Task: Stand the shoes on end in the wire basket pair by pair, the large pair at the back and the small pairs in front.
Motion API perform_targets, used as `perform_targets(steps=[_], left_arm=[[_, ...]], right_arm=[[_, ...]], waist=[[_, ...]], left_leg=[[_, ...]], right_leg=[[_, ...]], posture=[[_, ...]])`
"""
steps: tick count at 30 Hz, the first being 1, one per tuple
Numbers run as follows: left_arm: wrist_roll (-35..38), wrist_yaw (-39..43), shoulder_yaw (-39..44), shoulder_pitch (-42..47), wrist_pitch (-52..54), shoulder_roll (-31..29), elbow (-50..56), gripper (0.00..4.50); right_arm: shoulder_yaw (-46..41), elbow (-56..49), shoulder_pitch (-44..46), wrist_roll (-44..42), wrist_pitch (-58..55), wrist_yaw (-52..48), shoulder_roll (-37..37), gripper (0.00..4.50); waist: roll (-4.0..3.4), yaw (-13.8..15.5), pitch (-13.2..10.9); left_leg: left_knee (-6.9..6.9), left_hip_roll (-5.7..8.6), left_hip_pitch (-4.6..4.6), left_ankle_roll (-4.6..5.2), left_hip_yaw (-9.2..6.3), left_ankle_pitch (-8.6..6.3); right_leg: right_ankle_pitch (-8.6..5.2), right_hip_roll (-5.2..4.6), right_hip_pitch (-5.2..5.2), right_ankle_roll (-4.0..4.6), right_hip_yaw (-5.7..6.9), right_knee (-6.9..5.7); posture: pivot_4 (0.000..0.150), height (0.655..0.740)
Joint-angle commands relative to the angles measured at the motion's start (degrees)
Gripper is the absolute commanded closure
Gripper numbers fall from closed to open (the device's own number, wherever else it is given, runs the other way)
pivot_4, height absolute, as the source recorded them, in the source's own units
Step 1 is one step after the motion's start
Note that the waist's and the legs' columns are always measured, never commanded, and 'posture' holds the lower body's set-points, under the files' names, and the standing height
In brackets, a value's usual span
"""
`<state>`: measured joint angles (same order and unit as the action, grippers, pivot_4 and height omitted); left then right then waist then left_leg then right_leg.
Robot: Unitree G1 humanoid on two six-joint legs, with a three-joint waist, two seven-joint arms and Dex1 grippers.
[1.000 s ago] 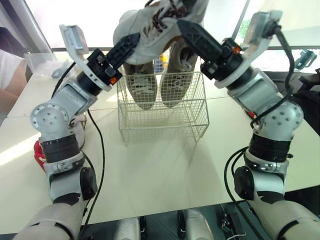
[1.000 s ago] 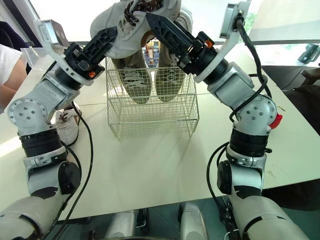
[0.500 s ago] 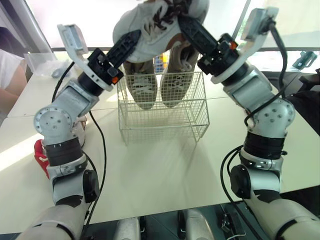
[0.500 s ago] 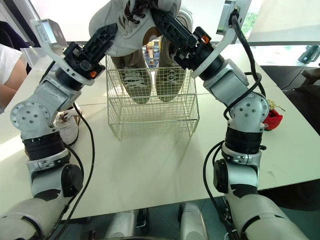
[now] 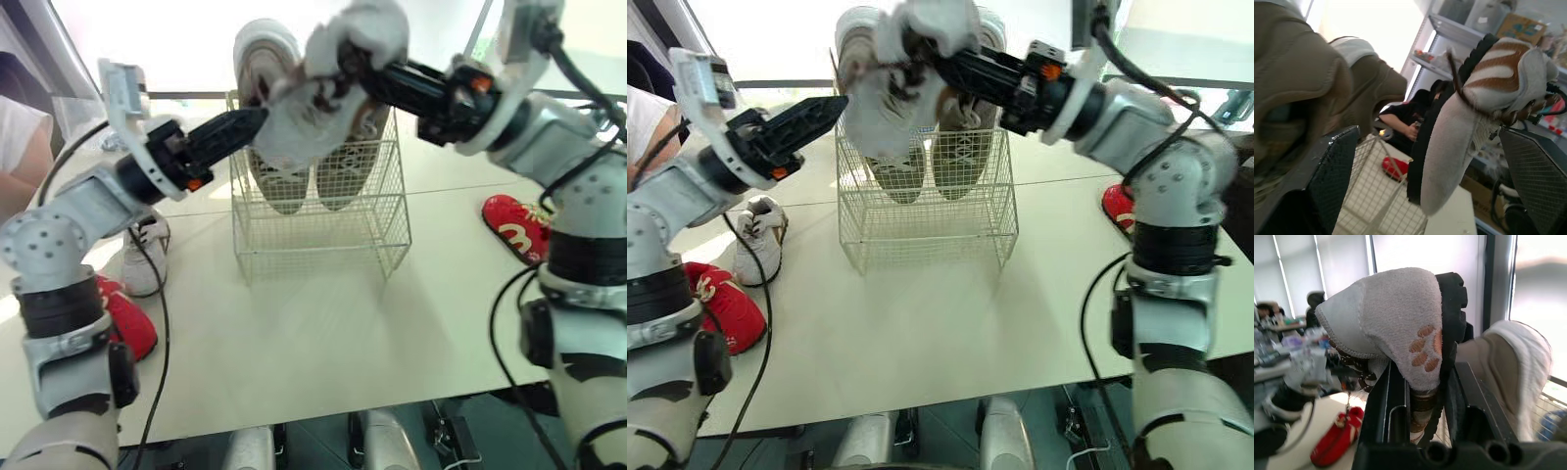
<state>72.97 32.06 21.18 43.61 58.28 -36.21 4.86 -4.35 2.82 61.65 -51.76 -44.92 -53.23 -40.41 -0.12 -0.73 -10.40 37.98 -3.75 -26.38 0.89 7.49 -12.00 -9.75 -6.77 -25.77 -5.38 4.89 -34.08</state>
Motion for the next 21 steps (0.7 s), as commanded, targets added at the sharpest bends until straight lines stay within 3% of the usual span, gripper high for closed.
perform_targets(steps=[1,8,21], left_arm=[[-2.16,2.49,0.45,-0.48,-1.94,-2.29,1.98,0.04],[-5.70,2.92,-0.03,-1.19,-4.37,-1.92,3.00,0.04],[-6.63,1.79,-0.89,-1.19,-4.90,0.38,4.25,0.04]], right_arm=[[4.62,8.31,5.61,9.85,9.01,-13.82,-4.10,4.06],[9.40,24.55,10.56,23.36,22.44,-23.46,-2.56,4.06],[8.17,34.96,7.74,32.38,33.02,-23.39,3.55,4.06]], waist=[[0.00,-0.12,0.00],[0.00,-0.19,-0.01],[0.00,-0.05,-0.01]], left_leg=[[0.00,0.00,-0.01,-0.10,0.01,-0.06],[-0.09,-0.01,-0.10,-0.04,0.09,0.00],[-0.09,-0.01,-0.13,-0.08,0.12,0.07]], right_leg=[[0.00,0.00,-0.03,0.00,0.00,-0.01],[0.01,0.00,-0.22,0.00,-0.01,-0.02],[0.12,0.00,-0.27,-0.18,-0.01,-0.10]], posture=[[0.150,0.7400],[0.150,0.7400],[0.150,0.7400]])
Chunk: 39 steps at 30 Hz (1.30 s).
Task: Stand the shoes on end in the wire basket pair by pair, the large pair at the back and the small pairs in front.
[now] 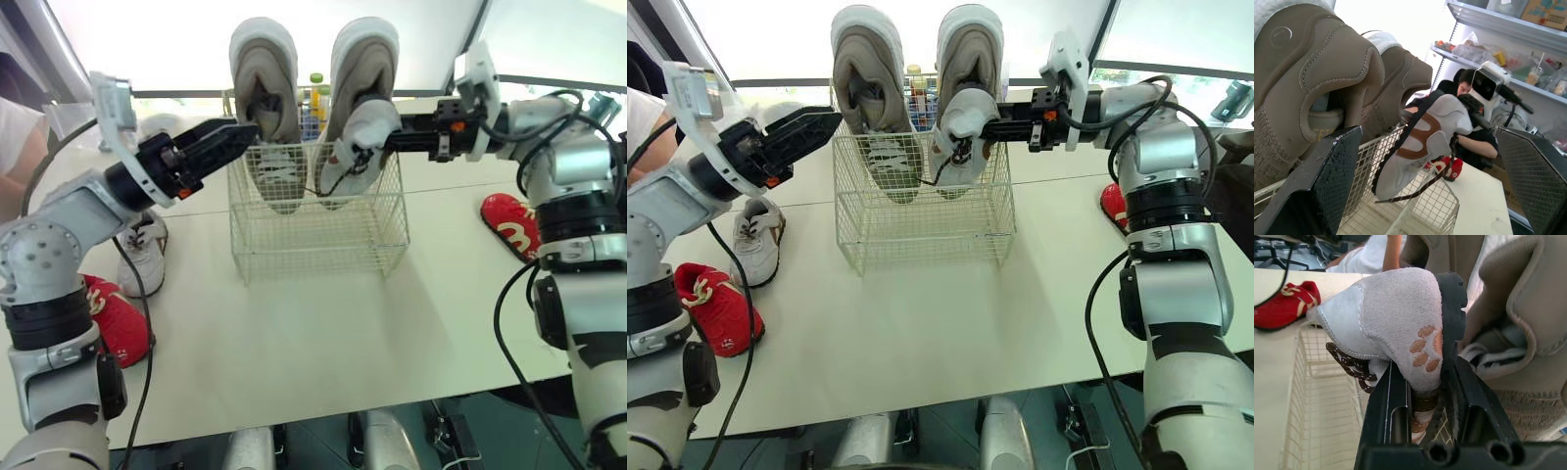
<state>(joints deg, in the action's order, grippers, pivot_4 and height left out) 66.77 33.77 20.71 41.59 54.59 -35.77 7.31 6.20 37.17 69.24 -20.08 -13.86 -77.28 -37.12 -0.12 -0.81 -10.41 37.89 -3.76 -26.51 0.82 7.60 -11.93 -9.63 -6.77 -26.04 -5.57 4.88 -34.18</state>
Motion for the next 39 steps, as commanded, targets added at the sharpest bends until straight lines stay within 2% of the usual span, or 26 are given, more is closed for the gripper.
perform_targets(steps=[1,10,12,13,18,19,27,32,36,39], left_arm=[[-0.67,0.28,-0.81,0.87,-1.26,0.04,1.86,0.04],[-0.75,0.28,-1.48,1.29,-1.55,0.34,2.06,0.04],[-0.87,0.35,-1.64,1.45,-1.54,0.31,2.14,0.00],[-0.89,0.42,-1.67,1.62,-1.50,0.26,2.04,0.00],[-1.29,0.96,-1.85,1.98,-1.17,-0.32,1.73,0.00],[-1.32,1.04,-1.80,1.95,-0.97,-0.65,1.81,0.00],[-0.57,-0.30,0.12,-0.94,0.54,-3.50,3.83,0.00],[-2.41,-2.15,3.51,-6.41,1.55,-9.52,5.75,0.00],[-6.66,-8.19,7.14,-7.42,2.32,-14.58,0.83,0.00],[-14.38,-14.65,5.03,-8.14,5.70,-19.20,-6.62,0.00]], right_arm=[[-2.30,1.57,-0.47,1.38,2.31,1.42,0.68,4.06],[-3.01,0.68,-5.85,3.58,3.14,4.06,2.15,4.06],[-3.45,-0.78,-7.09,3.56,3.08,4.87,2.42,3.03],[-3.73,-1.74,-7.57,3.55,2.94,5.34,2.45,2.78],[-4.29,-6.68,-9.54,4.57,3.78,7.20,1.27,0.24],[-4.34,-8.86,-10.25,4.92,3.90,7.45,0.32,0.05],[-7.76,-23.72,-14.00,3.96,0.03,10.64,-6.16,0.05],[-11.42,-34.02,-14.27,-1.51,-6.20,11.23,-8.34,0.05],[-10.56,-44.58,-14.97,-7.69,-12.02,9.34,-7.92,0.05],[-7.84,-49.02,-14.53,-9.20,-12.66,7.55,-7.17,0.05]], waist=[[0.00,0.06,0.00],[0.00,-0.07,0.00],[0.00,0.04,0.00],[0.00,0.07,0.00],[0.00,0.07,0.00],[0.00,0.12,0.00],[0.00,0.00,0.00],[-0.01,-0.21,0.00],[-0.01,0.00,-0.01],[-0.01,0.04,0.00]], left_leg=[[0.00,0.00,0.00,0.00,0.00,0.00],[0.01,0.00,0.02,-0.02,0.00,0.03],[0.01,0.00,0.03,-0.03,-0.01,0.03],[0.01,0.00,0.04,-0.03,-0.02,0.03],[0.09,0.00,0.07,-0.03,-0.03,0.03],[0.09,0.00,0.08,-0.03,-0.04,0.03],[0.05,0.00,0.06,-0.03,-0.04,0.02],[-0.03,-0.03,0.04,-0.04,-0.02,0.02],[-0.07,-0.05,0.04,-0.06,-0.02,0.02],[-0.07,-0.05,0.05,-0.20,-0.02,-0.06]], right_leg=[[0.00,0.00,0.01,-0.01,0.00,0.00],[0.01,0.00,0.01,-0.02,0.00,-0.06],[0.01,0.00,0.03,-0.03,0.00,-0.06],[0.01,0.00,0.05,-0.03,0.00,-0.06],[0.00,0.00,0.13,0.01,0.00,-0.06],[0.00,0.00,0.13,0.02,0.00,-0.06],[-0.01,0.00,0.08,0.01,0.00,-0.04],[-0.09,0.00,-0.07,0.16,-0.01,-0.07],[-0.10,0.00,-0.15,0.18,-0.01,-0.10],[-0.11,0.00,-0.14,0.21,-0.01,-0.08]], posture=[[0.150,0.7400],[0.150,0.7400],[0.150,0.7400],[0.150,0.7400],[0.150,0.7400],[0.150,0.7400],[0.150,0.7400],[0.150,0.7400],[0.150,0.7400],[0.150,0.7400]])
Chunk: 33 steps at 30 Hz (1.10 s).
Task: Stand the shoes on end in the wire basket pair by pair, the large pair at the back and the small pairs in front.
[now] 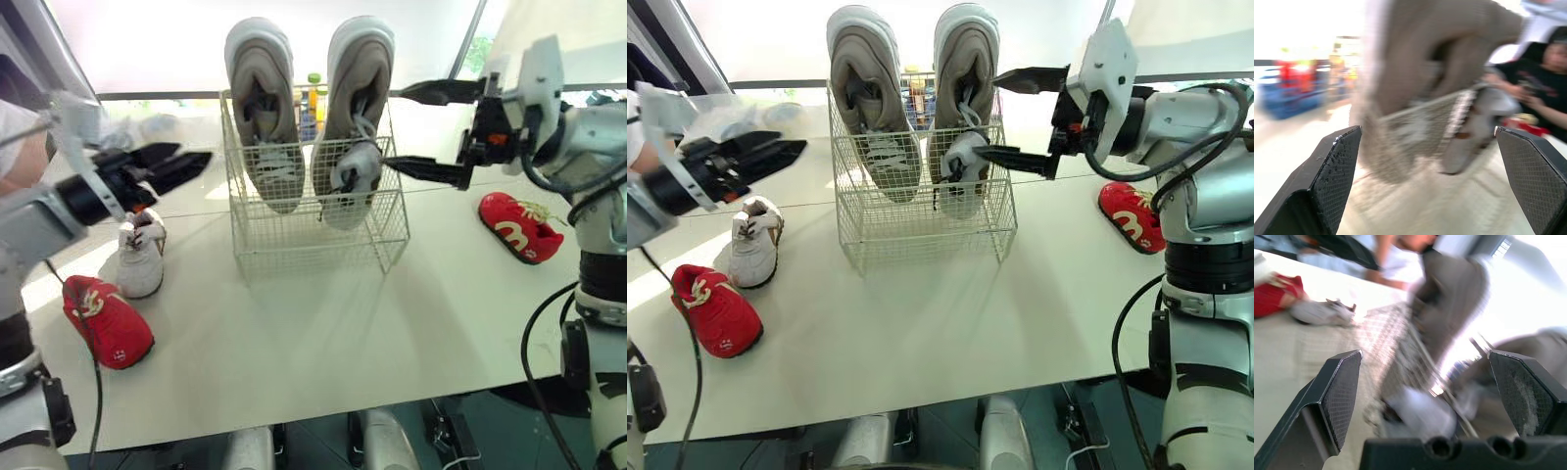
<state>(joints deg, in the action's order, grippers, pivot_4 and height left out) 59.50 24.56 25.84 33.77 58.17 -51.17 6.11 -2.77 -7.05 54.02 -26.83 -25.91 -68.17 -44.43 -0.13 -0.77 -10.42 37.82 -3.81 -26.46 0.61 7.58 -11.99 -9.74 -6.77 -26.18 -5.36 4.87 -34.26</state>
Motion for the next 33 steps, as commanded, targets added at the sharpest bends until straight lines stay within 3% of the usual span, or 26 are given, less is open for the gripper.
perform_targets(steps=[1,4,8,26,30,33], left_arm=[[-10.43,-7.24,-1.59,-0.88,1.66,-4.39,-7.51,0.00],[-17.63,-10.01,-3.70,-0.65,-1.61,-4.14,-13.70,0.00],[-24.69,-7.16,-7.29,1.12,-7.18,-3.83,-22.60,0.00],[-39.78,2.15,-14.69,9.28,-16.23,2.99,-47.75,0.00],[-42.42,1.79,-14.34,12.14,-20.68,4.35,-54.96,1.36],[-42.57,2.04,-13.58,14.37,-21.53,4.74,-55.82,2.97]], right_arm=[[1.90,-5.16,1.07,-2.61,-0.59,-1.83,0.59,0.05],[3.24,-5.20,1.78,-2.56,-0.18,-2.10,1.39,0.05],[3.80,-5.21,2.14,-2.60,-0.33,-1.65,2.10,0.05],[1.32,-12.10,-0.39,-5.13,-6.80,4.62,-0.56,0.05],[1.41,-12.43,-0.28,-5.14,-7.34,5.83,-0.72,0.00],[1.51,-12.28,-0.25,-4.97,-7.22,6.10,-1.03,0.00]], waist=[[0.00,0.01,0.00],[0.04,0.34,0.01],[0.16,0.40,0.02],[0.22,0.17,0.05],[0.24,0.27,0.07],[0.25,0.15,0.07]], left_leg=[[0.00,0.00,0.00,0.00,0.00,0.00],[0.00,0.01,-0.01,-0.02,0.03,-0.01],[0.01,0.01,-0.12,-0.04,0.08,-0.02],[-0.02,-0.01,-0.14,-0.03,0.12,-0.01],[0.02,-0.01,-0.12,-0.02,0.12,-0.01],[0.04,-0.01,-0.11,-0.02,0.11,-0.01]], right_leg=[[0.00,0.00,0.00,0.00,0.00,0.00],[0.00,-0.02,0.00,0.01,0.00,0.03],[0.07,-0.03,-0.12,0.09,0.00,0.08],[0.09,-0.04,-0.18,0.10,0.01,0.03],[0.09,-0.04,-0.14,0.10,0.01,0.03],[0.10,-0.04,-0.14,0.11,0.00,0.01]], posture=[[0.150,0.7400],[0.150,0.7400],[0.150,0.7400],[0.150,0.7400],[0.150,0.7400],[0.150,0.7400]])
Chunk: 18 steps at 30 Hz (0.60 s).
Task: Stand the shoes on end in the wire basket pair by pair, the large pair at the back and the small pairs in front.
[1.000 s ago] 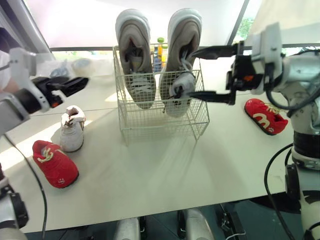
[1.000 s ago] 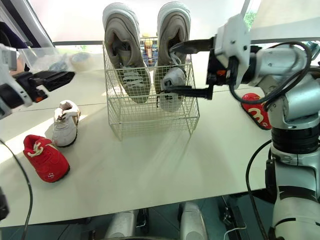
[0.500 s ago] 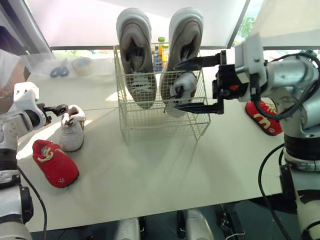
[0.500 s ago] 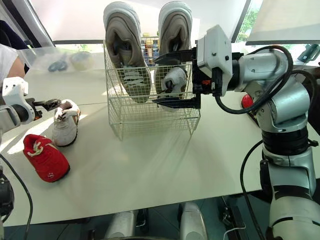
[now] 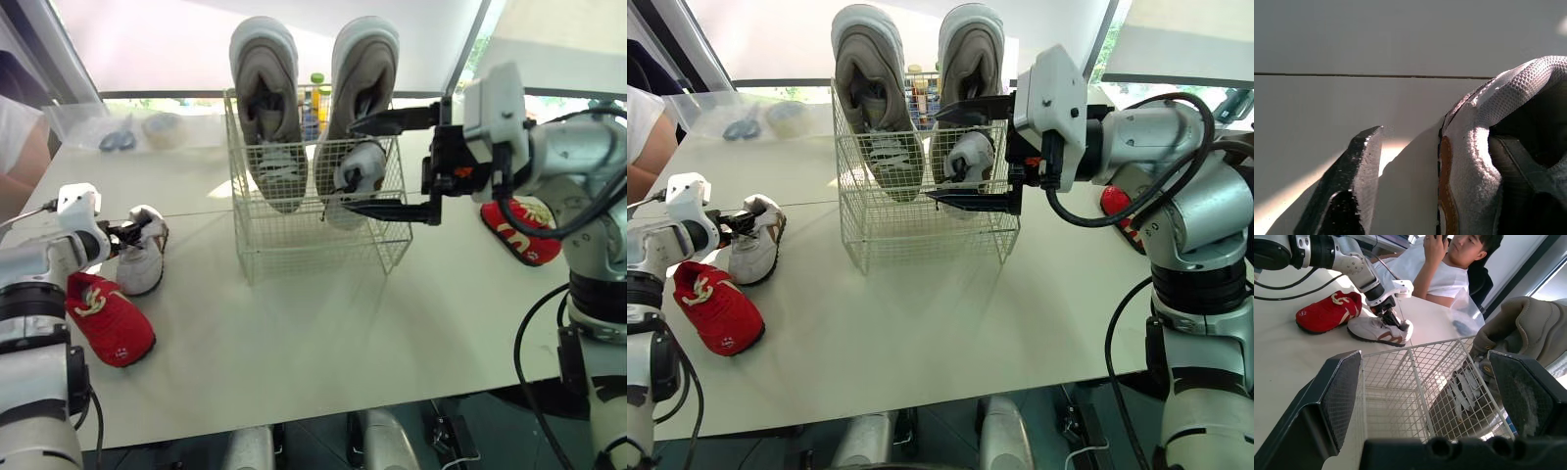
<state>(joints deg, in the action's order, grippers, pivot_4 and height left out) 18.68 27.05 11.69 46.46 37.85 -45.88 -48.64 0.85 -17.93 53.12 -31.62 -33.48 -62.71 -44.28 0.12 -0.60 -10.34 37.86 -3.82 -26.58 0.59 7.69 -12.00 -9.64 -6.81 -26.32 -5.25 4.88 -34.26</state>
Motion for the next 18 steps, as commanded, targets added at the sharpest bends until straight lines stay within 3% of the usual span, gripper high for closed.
perform_targets(steps=[1,3,7,13,18], left_arm=[[-1.51,-0.91,1.20,2.59,-1.32,-0.46,-0.71,3.51],[-1.15,-2.11,2.52,4.06,-1.72,-0.09,0.62,4.42],[2.47,-4.50,8.31,5.95,-8.88,2.96,9.56,4.47],[15.74,-2.75,16.65,3.20,-12.45,12.83,36.40,4.47],[17.17,-7.03,16.85,2.70,-17.11,18.16,47.15,4.47]], right_arm=[[-2.11,-1.34,0.66,-0.20,0.36,0.69,-1.26,0.00],[-2.00,-1.07,0.70,-0.10,0.56,0.76,-1.43,0.00],[-1.67,-0.30,1.06,0.32,1.07,0.77,-1.62,0.00],[-1.06,1.55,2.13,1.58,2.19,0.49,-1.47,0.00],[-0.65,2.33,2.39,2.07,2.75,0.16,-1.35,0.00]], waist=[[0.00,-0.03,0.00],[0.00,-0.13,0.00],[0.10,0.07,-0.06],[0.31,0.32,-0.05],[0.31,-0.18,-0.05]], left_leg=[[0.00,0.00,0.00,0.00,0.00,0.00],[0.00,-0.01,-0.01,0.01,0.00,0.01],[0.00,-0.01,-0.06,0.15,0.00,0.09],[0.19,0.01,-0.21,0.25,-0.02,0.05],[0.15,0.01,-0.03,0.26,0.00,0.07]], right_leg=[[0.00,0.00,-0.01,0.00,0.00,-0.02],[0.00,0.01,-0.03,0.00,0.00,-0.03],[0.01,0.01,-0.04,-0.03,0.00,-0.02],[0.11,-0.02,0.01,-0.15,0.00,0.07],[0.13,0.00,0.09,-0.22,0.00,-0.06]], posture=[[0.150,0.7400],[0.150,0.7400],[0.150,0.7400],[0.150,0.7400],[0.150,0.7400]])
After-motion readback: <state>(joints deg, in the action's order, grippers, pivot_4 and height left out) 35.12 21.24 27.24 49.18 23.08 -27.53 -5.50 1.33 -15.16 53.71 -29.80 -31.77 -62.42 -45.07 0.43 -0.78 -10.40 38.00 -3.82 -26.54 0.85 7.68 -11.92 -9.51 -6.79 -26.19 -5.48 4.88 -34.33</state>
